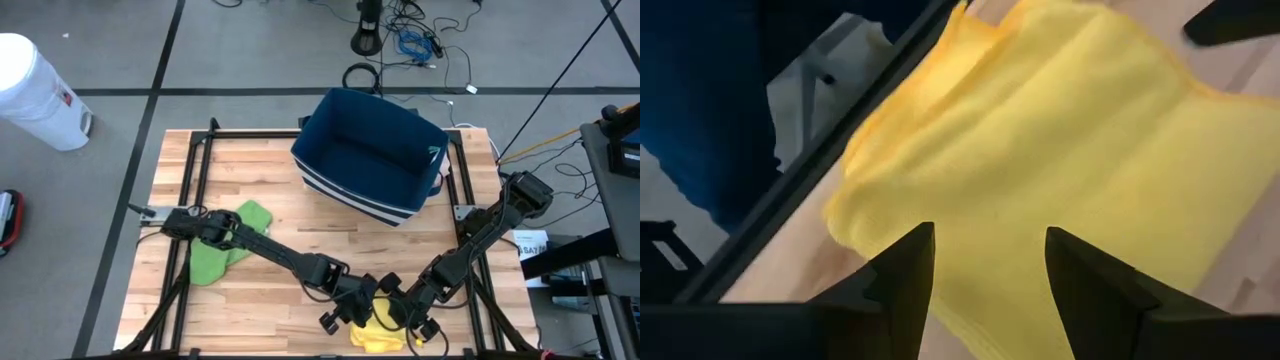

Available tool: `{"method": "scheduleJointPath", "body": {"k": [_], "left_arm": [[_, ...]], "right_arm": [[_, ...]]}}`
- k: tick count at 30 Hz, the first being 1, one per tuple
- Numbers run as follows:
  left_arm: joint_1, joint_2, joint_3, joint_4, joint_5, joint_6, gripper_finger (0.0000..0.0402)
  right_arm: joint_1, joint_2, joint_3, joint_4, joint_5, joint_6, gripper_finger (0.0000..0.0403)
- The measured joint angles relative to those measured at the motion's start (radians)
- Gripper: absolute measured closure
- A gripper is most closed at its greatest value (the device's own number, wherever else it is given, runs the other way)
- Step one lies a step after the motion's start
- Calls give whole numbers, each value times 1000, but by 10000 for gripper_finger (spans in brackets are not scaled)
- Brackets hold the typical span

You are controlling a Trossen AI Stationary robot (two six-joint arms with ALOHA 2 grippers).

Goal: Fold towel
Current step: Fold the yellow towel

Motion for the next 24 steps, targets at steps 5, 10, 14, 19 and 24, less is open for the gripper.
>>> {"method": "scheduleJointPath", "body": {"k": [5, 10, 14, 19, 24], "left_arm": [[18, 0, 0, 6, 9, 3, 308], [29, 0, 0, 89, 55, 3, 308], [34, -3, 0, 113, 65, 13, 308], [54, -42, 0, 88, 67, 30, 308], [76, -126, 1, -1, 56, 26, 308]], "right_arm": [[0, 0, -31, 48, 56, -39, 225], [0, 0, -49, 143, 83, -103, 225], [0, 0, -50, 158, 105, -127, 225], [-1, -14, -50, 178, 108, -156, 225], [-2, -80, -50, 173, 106, -177, 225]]}}
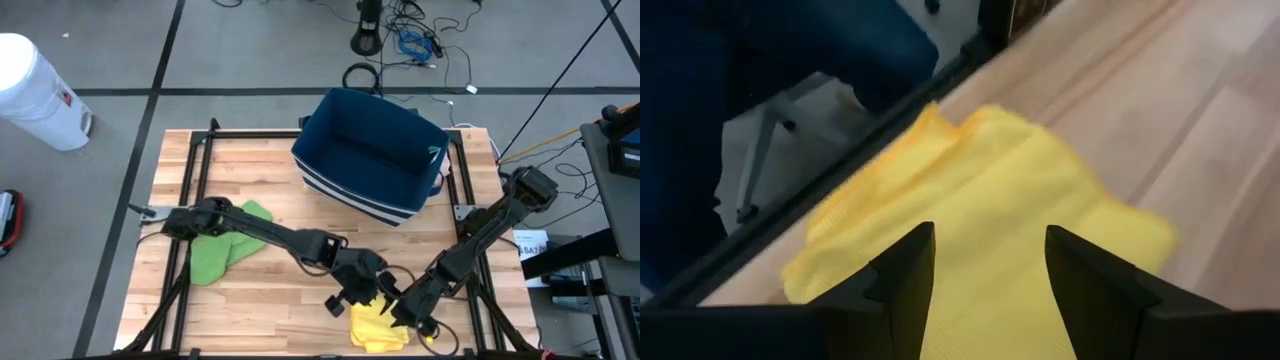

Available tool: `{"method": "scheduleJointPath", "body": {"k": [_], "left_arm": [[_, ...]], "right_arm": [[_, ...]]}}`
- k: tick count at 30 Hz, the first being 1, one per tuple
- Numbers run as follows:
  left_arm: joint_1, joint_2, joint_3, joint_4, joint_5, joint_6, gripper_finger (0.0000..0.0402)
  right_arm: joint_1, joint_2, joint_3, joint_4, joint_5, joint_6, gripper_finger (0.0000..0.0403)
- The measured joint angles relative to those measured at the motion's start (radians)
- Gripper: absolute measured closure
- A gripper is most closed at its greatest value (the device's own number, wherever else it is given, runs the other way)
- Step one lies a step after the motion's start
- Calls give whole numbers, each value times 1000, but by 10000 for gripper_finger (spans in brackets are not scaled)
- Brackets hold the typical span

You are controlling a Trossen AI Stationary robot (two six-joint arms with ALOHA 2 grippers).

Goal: Fold towel
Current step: Fold the yellow towel

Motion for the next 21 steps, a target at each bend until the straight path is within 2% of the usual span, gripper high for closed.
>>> {"method": "scheduleJointPath", "body": {"k": [3, 11, 21], "left_arm": [[4, -55, 0, -58, -46, -2, 308], [1, -220, 0, -190, -246, -27, 308], [-20, -426, -1, -394, -479, -151, 308]], "right_arm": [[-4, -76, 0, -1, -4, -26, 225], [-6, -350, 0, -9, 3, -126, 225], [-4, -694, 0, -105, 74, -231, 225]]}}
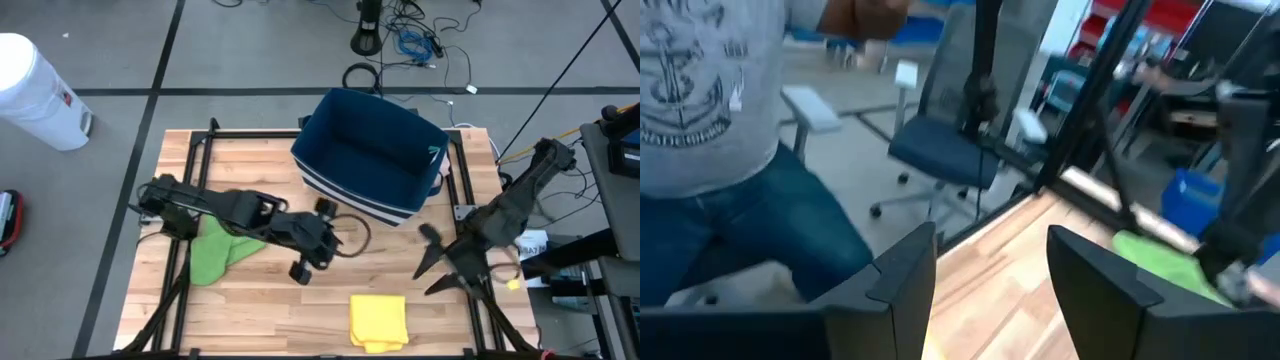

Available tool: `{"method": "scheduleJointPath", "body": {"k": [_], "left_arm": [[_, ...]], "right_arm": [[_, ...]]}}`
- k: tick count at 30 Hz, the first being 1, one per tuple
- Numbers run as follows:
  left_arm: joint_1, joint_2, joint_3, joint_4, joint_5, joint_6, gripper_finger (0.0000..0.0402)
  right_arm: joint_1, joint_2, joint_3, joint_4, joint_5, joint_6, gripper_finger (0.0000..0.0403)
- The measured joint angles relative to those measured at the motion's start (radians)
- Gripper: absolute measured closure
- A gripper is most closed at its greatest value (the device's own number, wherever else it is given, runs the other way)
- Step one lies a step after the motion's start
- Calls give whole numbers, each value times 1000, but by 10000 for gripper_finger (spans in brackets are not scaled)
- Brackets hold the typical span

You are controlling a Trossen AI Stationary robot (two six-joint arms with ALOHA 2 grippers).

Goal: Fold towel
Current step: Fold the yellow towel

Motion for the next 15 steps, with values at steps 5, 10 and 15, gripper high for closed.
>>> {"method": "scheduleJointPath", "body": {"k": [5, 10, 15], "left_arm": [[-35, -101, 0, -92, -134, -62, 308], [-77, -206, 0, -184, -274, -152, 308], [-131, -291, 0, -288, -395, -264, 308]], "right_arm": [[0, -163, 0, -71, 26, -21, 225], [0, -286, 0, -150, 56, -22, 225], [0, -359, 0, -220, 55, -12, 225]]}}
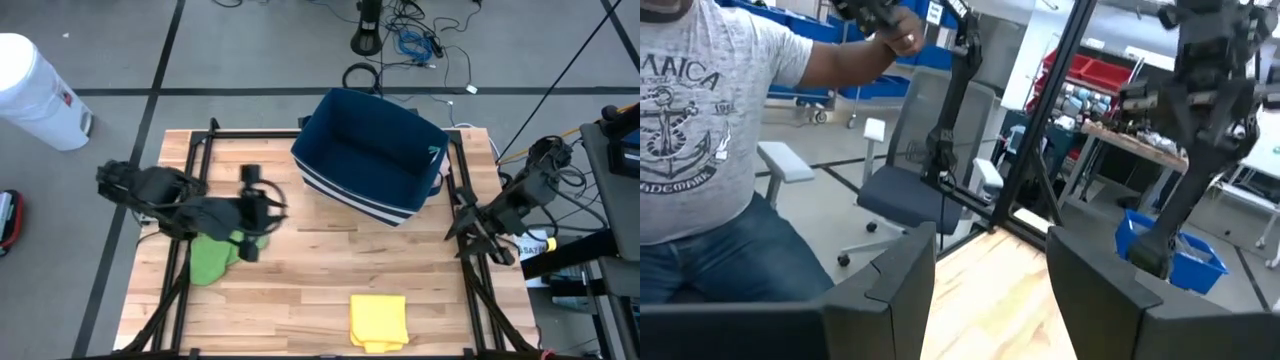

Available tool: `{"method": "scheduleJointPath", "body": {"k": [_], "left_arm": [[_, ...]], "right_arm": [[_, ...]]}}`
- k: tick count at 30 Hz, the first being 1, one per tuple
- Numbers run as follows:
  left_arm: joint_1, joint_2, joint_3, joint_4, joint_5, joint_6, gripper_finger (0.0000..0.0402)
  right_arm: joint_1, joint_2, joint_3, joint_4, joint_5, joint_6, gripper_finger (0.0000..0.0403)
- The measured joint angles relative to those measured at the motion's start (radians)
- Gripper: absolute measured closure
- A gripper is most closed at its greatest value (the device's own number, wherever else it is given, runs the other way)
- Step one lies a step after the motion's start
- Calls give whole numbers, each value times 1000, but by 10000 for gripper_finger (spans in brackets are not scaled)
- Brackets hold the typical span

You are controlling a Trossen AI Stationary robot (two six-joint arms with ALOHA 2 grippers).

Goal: Fold towel
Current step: Fold the yellow towel

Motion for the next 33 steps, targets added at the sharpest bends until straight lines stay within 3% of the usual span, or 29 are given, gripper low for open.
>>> {"method": "scheduleJointPath", "body": {"k": [11, 21, 29, 33], "left_arm": [[-166, -127, 0, -279, -291, -316, 308], [-338, -170, -37, -359, -453, -477, 308], [-428, -368, -337, -358, -523, -692, 308], [-466, -468, -521, -230, -523, -710, 308]], "right_arm": [[0, -149, 0, -83, 26, 12, 225], [0, -228, 0, -130, 26, 22, 225], [0, -230, 0, -133, 25, 62, 225], [0, -229, 0, -126, 25, 71, 225]]}}
